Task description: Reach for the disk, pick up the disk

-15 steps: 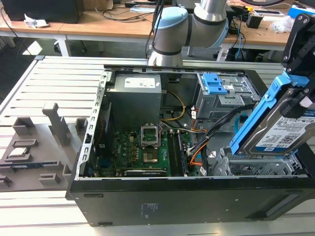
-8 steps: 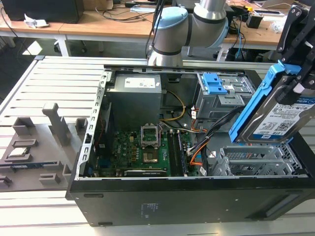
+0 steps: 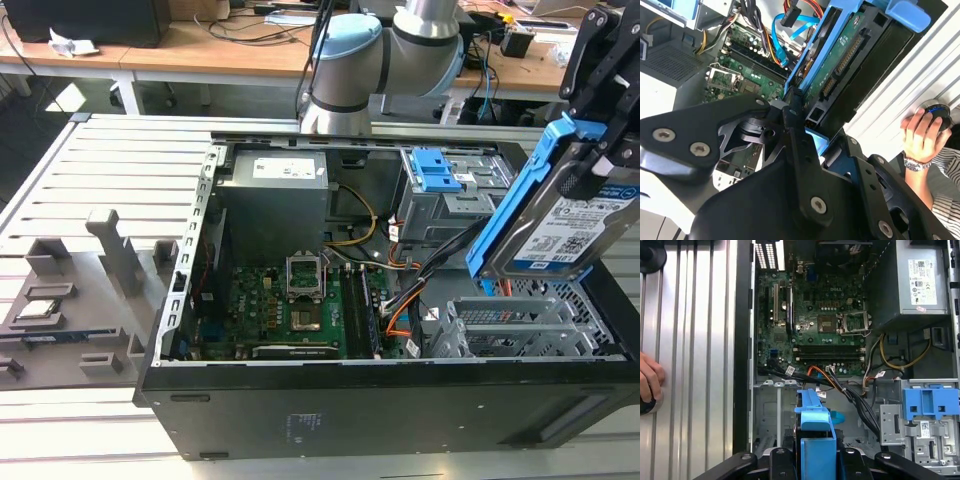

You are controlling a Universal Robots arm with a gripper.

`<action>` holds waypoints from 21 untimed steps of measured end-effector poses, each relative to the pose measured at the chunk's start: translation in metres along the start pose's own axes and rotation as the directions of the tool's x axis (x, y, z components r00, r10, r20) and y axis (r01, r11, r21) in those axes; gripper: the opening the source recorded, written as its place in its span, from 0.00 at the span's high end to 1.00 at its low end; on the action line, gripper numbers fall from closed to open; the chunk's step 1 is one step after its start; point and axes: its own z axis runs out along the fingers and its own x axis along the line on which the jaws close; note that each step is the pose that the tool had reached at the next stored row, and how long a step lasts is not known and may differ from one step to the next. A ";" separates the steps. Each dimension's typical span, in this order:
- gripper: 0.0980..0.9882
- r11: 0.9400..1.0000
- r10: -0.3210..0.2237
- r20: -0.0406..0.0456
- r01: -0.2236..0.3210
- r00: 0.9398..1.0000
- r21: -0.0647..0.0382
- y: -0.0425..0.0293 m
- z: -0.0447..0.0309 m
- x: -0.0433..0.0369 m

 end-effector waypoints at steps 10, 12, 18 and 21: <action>0.70 1.000 -0.007 0.034 0.007 0.999 -0.001 -0.0016 0.0017 0.0328; 0.70 1.000 -0.016 0.034 0.016 0.999 -0.001 -0.0015 0.0026 0.0380; 0.70 0.999 -0.033 0.032 0.033 0.999 -0.001 -0.0015 0.0078 0.0384; 0.70 1.000 -0.027 0.033 0.027 0.999 -0.001 0.0003 0.0125 0.0370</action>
